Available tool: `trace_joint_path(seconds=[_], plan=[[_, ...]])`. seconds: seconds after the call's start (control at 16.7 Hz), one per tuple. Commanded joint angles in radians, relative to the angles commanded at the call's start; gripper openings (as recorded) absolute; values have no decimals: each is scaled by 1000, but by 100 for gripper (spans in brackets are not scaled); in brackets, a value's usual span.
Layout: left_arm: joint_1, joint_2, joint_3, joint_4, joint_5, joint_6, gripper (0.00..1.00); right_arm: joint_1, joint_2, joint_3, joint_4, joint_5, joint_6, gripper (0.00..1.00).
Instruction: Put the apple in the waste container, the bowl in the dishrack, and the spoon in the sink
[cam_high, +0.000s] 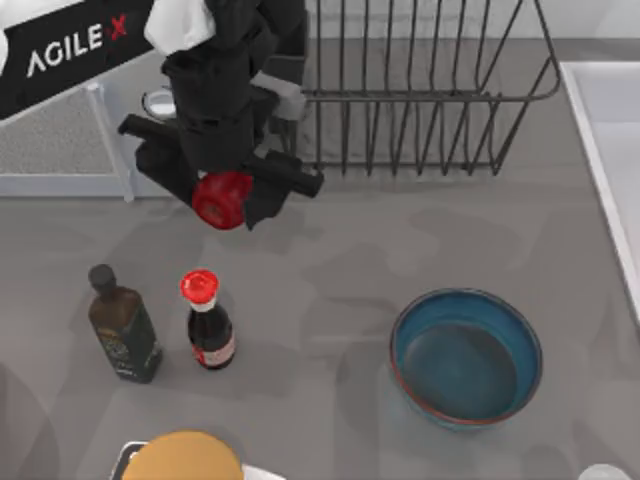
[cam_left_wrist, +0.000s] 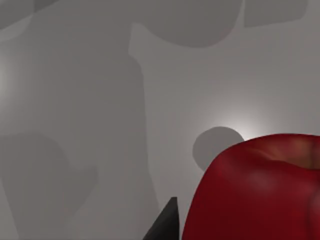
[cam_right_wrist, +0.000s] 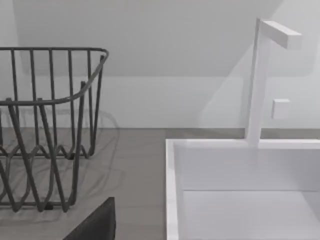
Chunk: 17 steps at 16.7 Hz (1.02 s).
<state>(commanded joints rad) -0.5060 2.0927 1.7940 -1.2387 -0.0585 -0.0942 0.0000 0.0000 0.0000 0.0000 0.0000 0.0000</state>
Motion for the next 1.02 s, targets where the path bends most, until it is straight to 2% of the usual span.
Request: trace_joint_path(seconds=[0.3, 0.54, 0.78, 1.02], plan=[[2, -3, -2, 3, -3, -8, 0, 0, 0, 0, 0, 0, 0, 100], [12, -86, -5, 5, -39, -145, 0, 0, 0, 0, 0, 0, 0, 100], [46, -215, -24, -3, -100, -452, 0, 0, 0, 0, 0, 0, 0, 100], [109, -339, -76, -37, -170, -923, 0, 0, 0, 0, 0, 0, 0, 100]])
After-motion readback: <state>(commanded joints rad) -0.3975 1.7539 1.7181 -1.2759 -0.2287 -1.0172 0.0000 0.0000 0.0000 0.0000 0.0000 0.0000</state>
